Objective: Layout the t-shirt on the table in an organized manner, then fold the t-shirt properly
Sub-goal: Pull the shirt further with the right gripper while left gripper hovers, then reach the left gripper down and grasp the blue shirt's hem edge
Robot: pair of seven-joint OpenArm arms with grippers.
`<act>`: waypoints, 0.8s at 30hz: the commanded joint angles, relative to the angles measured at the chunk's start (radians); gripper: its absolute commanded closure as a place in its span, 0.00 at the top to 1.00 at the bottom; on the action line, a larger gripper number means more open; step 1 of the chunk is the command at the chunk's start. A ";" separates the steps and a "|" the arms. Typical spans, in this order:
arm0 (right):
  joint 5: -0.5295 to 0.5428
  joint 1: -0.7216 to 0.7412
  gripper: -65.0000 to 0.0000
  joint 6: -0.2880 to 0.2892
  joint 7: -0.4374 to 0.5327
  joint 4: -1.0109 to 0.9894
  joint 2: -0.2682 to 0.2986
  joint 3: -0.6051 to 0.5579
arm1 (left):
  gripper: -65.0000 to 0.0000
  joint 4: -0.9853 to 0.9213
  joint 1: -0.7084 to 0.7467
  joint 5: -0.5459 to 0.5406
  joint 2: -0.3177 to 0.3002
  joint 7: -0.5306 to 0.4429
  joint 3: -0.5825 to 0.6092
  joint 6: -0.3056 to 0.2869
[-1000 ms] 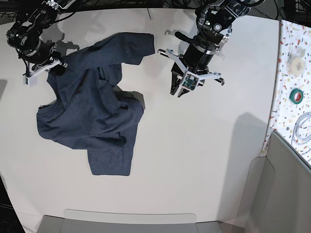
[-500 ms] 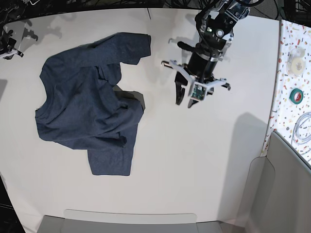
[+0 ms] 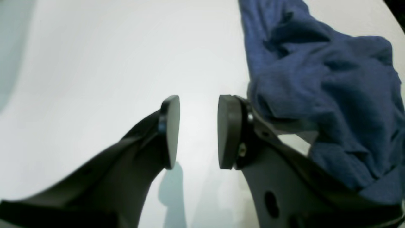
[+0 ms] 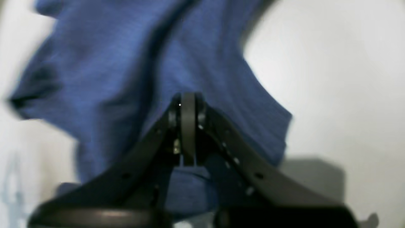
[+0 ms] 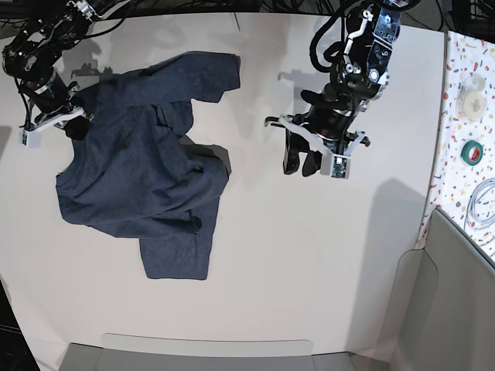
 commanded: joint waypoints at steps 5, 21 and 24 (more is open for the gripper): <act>-0.197 -0.005 0.00 0.005 0.131 -0.078 0.021 -0.043 | 0.31 0.015 -0.001 0.002 -0.006 -0.024 -0.037 -0.001; -0.255 -0.092 0.00 0.000 0.194 -0.265 0.305 0.150 | 0.31 0.016 -0.005 -0.001 -0.006 -0.023 -0.043 -0.002; -0.255 -0.100 0.00 0.000 0.194 -0.264 0.300 0.165 | 0.32 0.013 -0.058 -0.006 0.000 -0.018 -0.041 -0.002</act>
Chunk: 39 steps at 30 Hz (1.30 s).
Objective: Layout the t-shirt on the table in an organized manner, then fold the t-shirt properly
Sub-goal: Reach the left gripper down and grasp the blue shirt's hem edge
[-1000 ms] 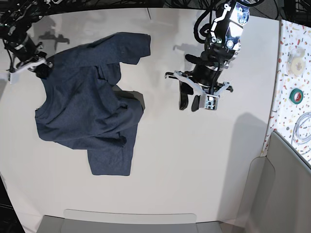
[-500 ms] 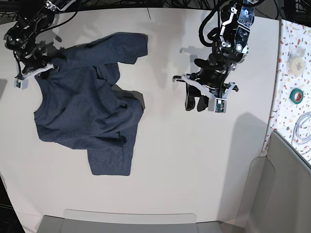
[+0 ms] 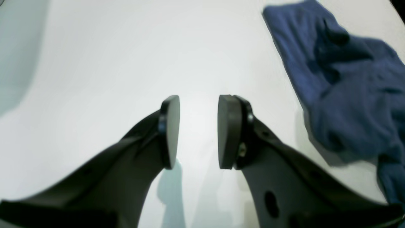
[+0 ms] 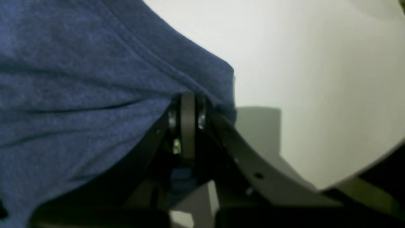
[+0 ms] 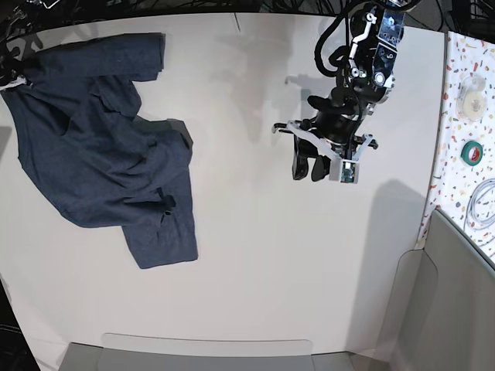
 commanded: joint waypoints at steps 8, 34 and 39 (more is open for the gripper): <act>0.013 0.004 0.00 0.000 0.006 0.170 -0.040 0.001 | 0.51 -0.231 -0.360 -0.319 0.125 0.292 -0.099 -0.002; 0.009 -0.007 0.00 0.000 0.006 0.404 -0.128 -0.007 | 0.51 -1.302 -0.876 -0.544 0.361 -0.057 0.235 -0.097; 0.009 -0.012 0.00 0.000 0.006 0.404 -0.128 -0.007 | 0.50 -1.422 -0.876 -0.544 0.399 -0.147 0.277 -0.097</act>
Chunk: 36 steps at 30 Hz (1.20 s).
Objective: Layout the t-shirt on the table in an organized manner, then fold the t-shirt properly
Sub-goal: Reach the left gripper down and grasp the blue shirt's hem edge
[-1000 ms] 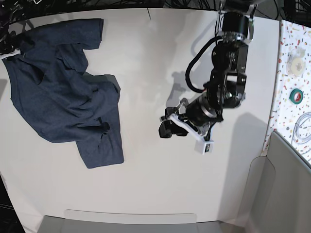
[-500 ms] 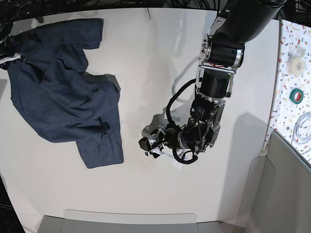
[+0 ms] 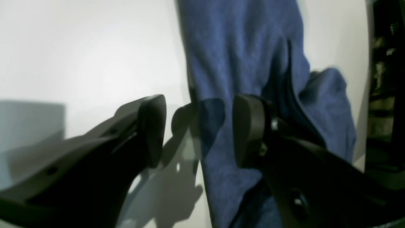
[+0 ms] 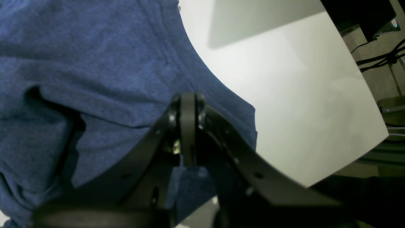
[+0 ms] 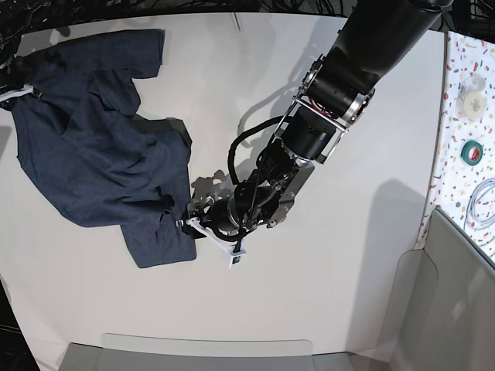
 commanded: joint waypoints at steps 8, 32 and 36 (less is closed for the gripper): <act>0.009 -0.003 0.00 0.000 0.019 0.013 0.017 0.002 | 0.46 -0.001 0.019 0.016 0.007 0.015 0.004 0.025; 0.032 0.040 0.00 0.000 0.019 0.023 0.020 0.005 | 0.07 0.000 0.097 0.014 0.007 0.005 0.149 0.025; 0.076 0.077 0.00 0.000 0.019 0.062 0.023 0.005 | 0.01 0.000 0.103 0.014 0.007 -0.068 0.147 0.024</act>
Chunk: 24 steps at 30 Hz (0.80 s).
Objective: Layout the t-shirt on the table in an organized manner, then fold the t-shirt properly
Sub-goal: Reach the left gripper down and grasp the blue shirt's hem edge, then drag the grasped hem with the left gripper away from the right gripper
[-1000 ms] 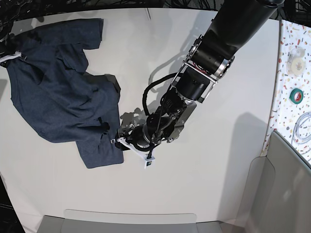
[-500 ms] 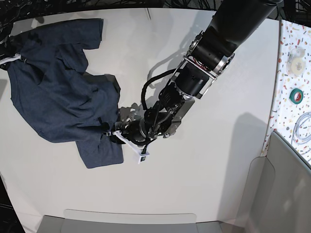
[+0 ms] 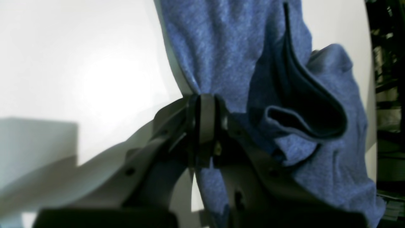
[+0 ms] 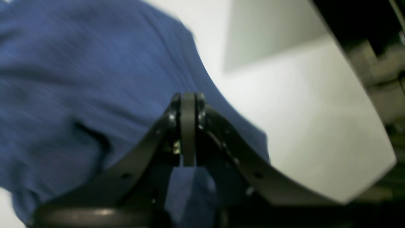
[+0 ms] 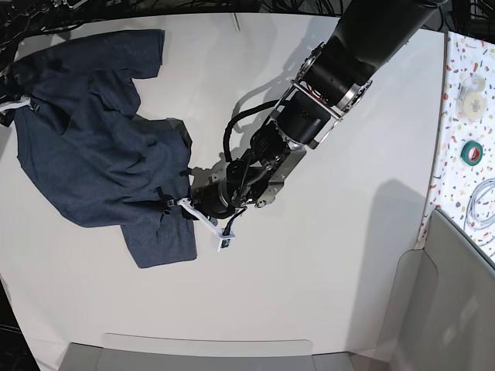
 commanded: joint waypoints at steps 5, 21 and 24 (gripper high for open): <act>0.092 0.073 0.00 0.000 0.021 0.078 0.016 0.002 | 0.00 -0.011 0.031 0.028 -0.018 0.016 0.007 0.047; -0.158 0.414 0.00 0.000 0.069 -0.341 -0.048 -0.142 | 0.00 0.136 0.100 -0.003 -0.161 0.071 -0.129 0.049; -0.201 0.439 0.00 -0.001 0.167 -0.521 -0.041 -0.217 | 0.00 0.141 0.103 -0.003 -0.175 0.129 -0.174 0.049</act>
